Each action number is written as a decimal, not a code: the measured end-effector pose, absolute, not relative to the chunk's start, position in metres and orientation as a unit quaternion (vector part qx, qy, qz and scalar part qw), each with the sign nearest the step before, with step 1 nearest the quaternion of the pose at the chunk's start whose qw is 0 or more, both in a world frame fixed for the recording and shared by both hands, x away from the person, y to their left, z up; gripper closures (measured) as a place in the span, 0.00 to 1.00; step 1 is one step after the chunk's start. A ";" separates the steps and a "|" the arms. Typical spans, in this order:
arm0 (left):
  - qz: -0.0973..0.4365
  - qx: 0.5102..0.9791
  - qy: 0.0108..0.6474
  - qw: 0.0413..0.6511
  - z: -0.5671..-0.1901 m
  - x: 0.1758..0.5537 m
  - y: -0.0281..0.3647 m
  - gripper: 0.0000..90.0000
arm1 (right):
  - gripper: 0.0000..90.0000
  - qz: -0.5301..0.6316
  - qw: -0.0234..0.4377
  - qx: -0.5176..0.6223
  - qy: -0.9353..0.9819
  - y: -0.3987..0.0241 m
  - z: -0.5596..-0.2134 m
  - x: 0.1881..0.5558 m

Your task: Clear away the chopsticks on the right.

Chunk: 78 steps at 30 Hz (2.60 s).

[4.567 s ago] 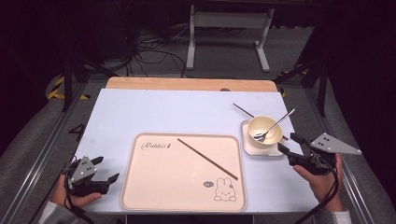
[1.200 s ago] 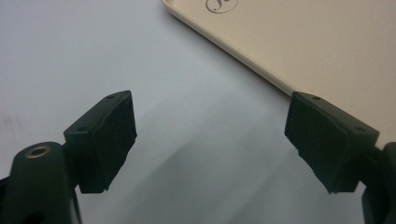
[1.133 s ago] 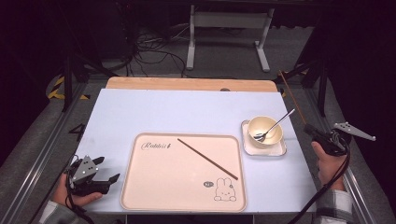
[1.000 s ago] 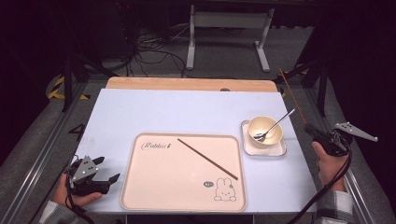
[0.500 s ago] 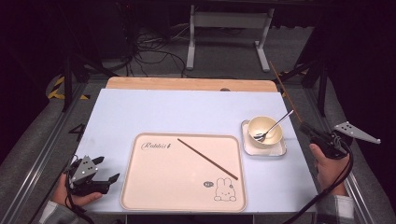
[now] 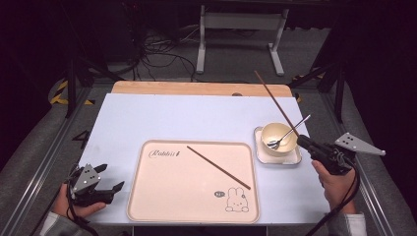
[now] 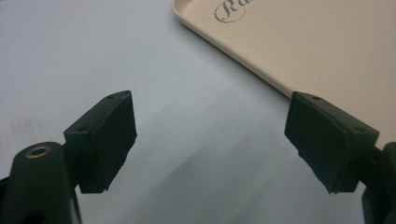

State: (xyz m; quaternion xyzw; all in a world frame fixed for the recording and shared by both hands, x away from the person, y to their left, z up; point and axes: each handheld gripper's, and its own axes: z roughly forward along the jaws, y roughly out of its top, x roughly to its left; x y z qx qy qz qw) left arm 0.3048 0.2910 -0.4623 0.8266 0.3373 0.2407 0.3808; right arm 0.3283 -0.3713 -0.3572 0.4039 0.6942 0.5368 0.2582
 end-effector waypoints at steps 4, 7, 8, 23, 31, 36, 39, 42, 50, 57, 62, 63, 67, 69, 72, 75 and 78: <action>0.244 0.826 0.336 0.380 -0.462 0.304 0.292 0.19 | 0.94 0.534 0.244 0.382 0.714 -0.353 -0.359 0.323; 0.243 0.825 0.337 0.382 -0.462 0.304 0.292 0.19 | 0.94 0.531 0.229 0.361 0.731 -0.336 -0.363 0.319; 0.243 0.825 0.337 0.383 -0.461 0.304 0.292 0.19 | 0.94 0.531 0.229 0.361 0.731 -0.336 -0.363 0.319; 0.248 0.823 0.337 0.385 -0.460 0.302 0.293 0.19 | 0.94 0.476 0.167 0.308 0.806 -0.286 -0.399 0.317; 0.247 0.823 0.336 0.385 -0.461 0.302 0.293 0.19 | 0.94 0.434 0.128 0.291 0.843 -0.275 -0.422 0.319; 0.249 0.825 0.331 0.385 -0.460 0.300 0.293 0.19 | 0.94 0.408 0.125 0.283 0.859 -0.271 -0.431 0.319; 0.252 0.822 0.328 0.392 -0.459 0.298 0.293 0.20 | 0.94 0.403 0.118 0.282 0.863 -0.270 -0.433 0.321; 0.249 0.824 0.326 0.390 -0.460 0.299 0.293 0.20 | 0.94 0.393 0.117 0.285 0.866 -0.269 -0.436 0.322; 0.248 0.822 0.331 0.392 -0.461 0.294 0.296 0.20 | 0.93 0.386 0.111 0.294 0.868 -0.267 -0.440 0.327; 0.251 0.815 0.342 0.394 -0.460 0.291 0.302 0.20 | 0.90 0.376 0.096 0.286 0.876 -0.258 -0.444 0.334; 0.252 0.813 0.342 0.398 -0.461 0.293 0.302 0.20 | 0.87 0.383 0.101 0.292 0.870 -0.259 -0.442 0.335; 0.253 0.811 0.343 0.401 -0.461 0.294 0.303 0.20 | 0.86 0.386 0.102 0.295 0.868 -0.259 -0.440 0.336; 0.260 0.810 0.346 0.397 -0.461 0.293 0.302 0.20 | 0.86 0.395 0.108 0.298 0.862 -0.259 -0.439 0.337; 0.261 0.810 0.346 0.394 -0.461 0.292 0.302 0.21 | 0.87 0.396 0.110 0.297 0.862 -0.258 -0.438 0.338; 0.263 0.810 0.346 0.394 -0.461 0.290 0.302 0.21 | 0.90 0.401 0.121 0.300 0.857 -0.254 -0.435 0.340; 0.264 0.807 0.349 0.396 -0.461 0.290 0.303 0.22 | 0.91 0.402 0.129 0.306 0.853 -0.249 -0.433 0.342; 0.265 0.806 0.352 0.396 -0.462 0.293 0.301 0.23 | 0.91 0.404 0.132 0.305 0.852 -0.246 -0.431 0.343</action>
